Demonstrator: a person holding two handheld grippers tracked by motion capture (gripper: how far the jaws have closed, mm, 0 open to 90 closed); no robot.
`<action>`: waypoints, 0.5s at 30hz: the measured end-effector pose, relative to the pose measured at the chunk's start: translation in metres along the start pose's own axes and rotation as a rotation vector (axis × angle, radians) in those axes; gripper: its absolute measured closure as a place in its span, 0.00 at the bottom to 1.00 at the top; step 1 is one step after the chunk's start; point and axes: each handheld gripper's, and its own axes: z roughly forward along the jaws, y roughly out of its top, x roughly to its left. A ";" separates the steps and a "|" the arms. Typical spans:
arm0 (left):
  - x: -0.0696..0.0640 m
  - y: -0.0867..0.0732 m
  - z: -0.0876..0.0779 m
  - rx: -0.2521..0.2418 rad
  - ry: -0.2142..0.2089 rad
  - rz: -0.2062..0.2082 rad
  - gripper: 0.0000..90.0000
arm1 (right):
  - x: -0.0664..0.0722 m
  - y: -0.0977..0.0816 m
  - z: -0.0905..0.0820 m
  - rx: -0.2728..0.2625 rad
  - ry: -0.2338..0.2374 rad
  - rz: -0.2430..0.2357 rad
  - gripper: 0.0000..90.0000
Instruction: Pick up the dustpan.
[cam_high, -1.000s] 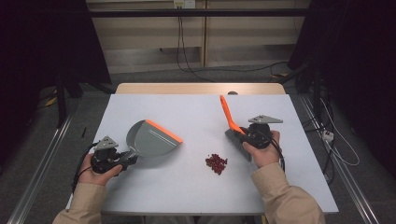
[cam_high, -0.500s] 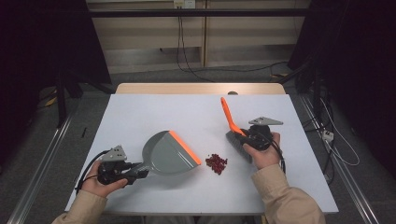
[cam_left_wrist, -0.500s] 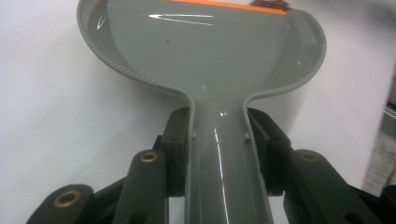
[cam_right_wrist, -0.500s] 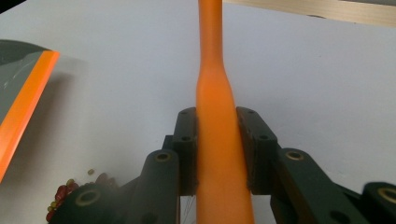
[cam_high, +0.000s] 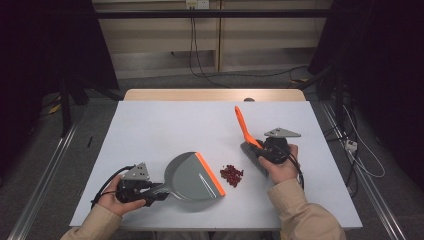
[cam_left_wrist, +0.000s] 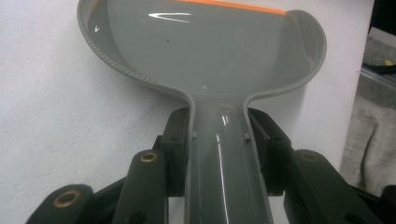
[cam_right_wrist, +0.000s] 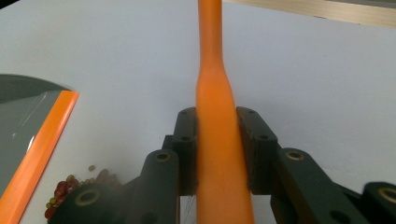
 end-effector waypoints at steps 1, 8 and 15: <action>0.000 0.000 0.000 -0.003 0.004 -0.001 0.70 | 0.000 0.000 0.000 0.000 0.001 0.000 0.79; 0.003 0.000 0.003 0.023 0.026 0.011 0.66 | 0.001 0.000 -0.001 0.005 0.001 -0.004 0.79; 0.001 0.002 0.008 0.055 0.026 0.023 0.69 | 0.000 -0.001 -0.002 0.009 -0.004 -0.010 0.79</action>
